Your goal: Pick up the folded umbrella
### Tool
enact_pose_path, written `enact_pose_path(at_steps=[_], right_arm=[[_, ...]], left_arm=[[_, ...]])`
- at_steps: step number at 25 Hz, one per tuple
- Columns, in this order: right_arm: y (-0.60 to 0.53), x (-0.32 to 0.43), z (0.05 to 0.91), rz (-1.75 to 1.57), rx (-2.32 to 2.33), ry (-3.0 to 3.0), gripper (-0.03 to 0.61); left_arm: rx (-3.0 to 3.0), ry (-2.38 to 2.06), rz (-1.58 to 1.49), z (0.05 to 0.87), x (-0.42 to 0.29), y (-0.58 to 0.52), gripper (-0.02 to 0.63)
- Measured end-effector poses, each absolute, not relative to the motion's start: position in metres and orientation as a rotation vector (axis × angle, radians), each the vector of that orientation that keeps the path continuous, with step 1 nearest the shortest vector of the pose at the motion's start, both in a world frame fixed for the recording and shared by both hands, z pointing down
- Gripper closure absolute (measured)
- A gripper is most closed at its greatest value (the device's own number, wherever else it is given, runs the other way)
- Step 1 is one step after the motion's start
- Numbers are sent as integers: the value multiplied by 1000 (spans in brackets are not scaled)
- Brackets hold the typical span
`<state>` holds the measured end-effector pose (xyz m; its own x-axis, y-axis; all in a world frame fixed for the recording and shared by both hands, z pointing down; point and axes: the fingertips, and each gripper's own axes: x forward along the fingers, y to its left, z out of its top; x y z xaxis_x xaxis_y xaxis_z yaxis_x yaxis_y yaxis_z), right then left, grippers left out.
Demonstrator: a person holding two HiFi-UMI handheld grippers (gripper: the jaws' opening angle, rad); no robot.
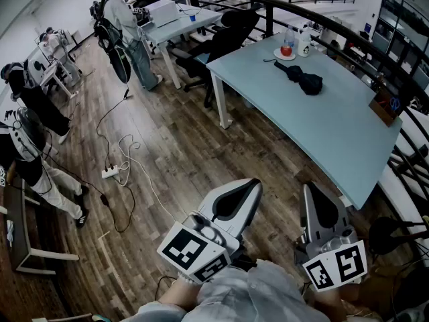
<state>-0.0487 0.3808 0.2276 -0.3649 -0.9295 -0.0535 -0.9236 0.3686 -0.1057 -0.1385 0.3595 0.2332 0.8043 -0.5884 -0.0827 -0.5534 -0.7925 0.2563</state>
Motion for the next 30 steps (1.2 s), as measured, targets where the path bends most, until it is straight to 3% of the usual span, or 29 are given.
enact_pose_path(at_steps=[16,30], right_arm=[[369,-67,227,-59,-1728,2524,580],[350,-118,224,-25,-1696,2543,580]], left_arm=[[2783,-879,-236,235,-157,345,609],[2794,-944,-243,236,-214,326,609]])
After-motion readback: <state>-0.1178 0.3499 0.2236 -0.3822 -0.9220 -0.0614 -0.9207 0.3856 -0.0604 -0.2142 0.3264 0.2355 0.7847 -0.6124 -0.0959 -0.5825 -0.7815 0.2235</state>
